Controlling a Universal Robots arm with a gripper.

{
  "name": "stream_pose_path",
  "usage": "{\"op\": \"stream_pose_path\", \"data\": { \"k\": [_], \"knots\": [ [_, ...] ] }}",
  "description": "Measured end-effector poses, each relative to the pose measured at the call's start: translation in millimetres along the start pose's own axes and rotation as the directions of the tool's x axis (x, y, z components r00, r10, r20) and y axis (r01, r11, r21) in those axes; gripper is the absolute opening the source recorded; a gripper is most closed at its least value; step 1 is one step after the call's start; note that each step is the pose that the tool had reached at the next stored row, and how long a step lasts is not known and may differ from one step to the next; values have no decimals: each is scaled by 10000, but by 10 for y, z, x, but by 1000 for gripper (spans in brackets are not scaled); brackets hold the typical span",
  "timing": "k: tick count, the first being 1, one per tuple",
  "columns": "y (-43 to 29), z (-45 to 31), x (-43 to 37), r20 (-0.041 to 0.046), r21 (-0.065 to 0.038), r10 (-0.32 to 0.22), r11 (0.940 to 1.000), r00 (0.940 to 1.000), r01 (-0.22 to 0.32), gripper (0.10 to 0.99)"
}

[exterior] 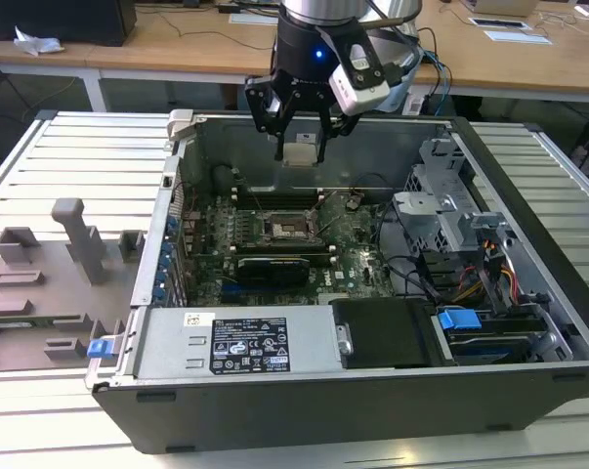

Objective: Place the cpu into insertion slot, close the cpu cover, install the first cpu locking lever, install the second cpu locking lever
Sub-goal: 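Place the cpu into insertion slot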

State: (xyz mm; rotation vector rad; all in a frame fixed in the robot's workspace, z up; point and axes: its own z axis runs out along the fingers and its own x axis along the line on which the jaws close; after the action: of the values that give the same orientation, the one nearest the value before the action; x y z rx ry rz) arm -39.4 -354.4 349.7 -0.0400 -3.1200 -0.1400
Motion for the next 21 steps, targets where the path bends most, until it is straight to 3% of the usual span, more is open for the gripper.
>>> {"op": "stream_pose_path", "data": {
  "k": [21],
  "knots": [
    [-16,178,-4,0,-1,0,10000,10000,0,545]
  ]
}}
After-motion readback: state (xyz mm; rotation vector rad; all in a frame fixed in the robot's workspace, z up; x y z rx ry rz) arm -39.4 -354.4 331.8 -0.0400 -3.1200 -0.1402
